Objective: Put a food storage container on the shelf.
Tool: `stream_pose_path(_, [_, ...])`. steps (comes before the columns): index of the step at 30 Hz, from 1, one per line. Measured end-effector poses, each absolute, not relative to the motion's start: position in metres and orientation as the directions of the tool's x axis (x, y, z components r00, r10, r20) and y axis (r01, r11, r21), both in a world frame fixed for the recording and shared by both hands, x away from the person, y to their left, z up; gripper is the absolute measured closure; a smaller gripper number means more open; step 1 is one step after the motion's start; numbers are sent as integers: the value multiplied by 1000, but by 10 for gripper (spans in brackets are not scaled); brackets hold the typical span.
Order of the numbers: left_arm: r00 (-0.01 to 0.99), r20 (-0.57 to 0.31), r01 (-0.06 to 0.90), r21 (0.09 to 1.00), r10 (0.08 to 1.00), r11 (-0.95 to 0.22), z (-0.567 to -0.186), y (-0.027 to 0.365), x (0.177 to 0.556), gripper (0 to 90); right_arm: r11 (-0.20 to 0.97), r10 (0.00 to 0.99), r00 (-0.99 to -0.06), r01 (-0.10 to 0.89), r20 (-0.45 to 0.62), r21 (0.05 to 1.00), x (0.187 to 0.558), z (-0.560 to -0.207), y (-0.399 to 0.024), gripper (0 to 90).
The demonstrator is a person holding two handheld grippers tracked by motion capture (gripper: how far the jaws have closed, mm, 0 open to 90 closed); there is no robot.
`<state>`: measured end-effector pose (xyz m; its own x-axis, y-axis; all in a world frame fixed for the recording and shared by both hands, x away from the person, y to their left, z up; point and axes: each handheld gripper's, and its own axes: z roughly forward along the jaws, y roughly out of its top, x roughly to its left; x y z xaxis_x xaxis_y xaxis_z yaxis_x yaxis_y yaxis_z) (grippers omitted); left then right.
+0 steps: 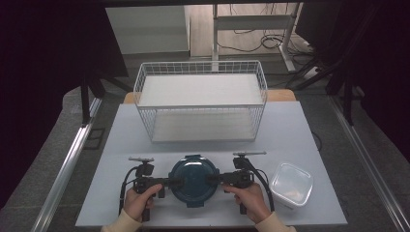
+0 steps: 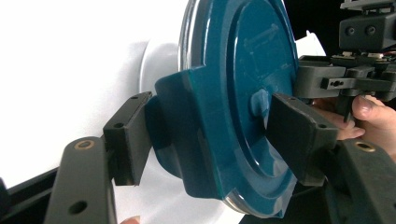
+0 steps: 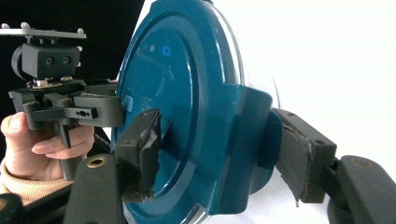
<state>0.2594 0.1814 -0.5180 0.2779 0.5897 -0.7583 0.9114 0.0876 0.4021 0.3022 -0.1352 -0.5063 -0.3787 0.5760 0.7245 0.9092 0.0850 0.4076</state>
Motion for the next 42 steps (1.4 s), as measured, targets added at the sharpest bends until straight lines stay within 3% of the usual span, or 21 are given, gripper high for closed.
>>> stream_pose_path(18, [309, -705, 877, 470, 638, 96, -503, 185, 256, 376, 72, 575, -412, 886, 707, 457, 298, -499, -130, 404])
stream_pose_path(42, [368, -676, 839, 537, 639, 84, -477, 188, 256, 382, 92, 568, -493, 834, 659, 544, 297, -472, -128, 404])
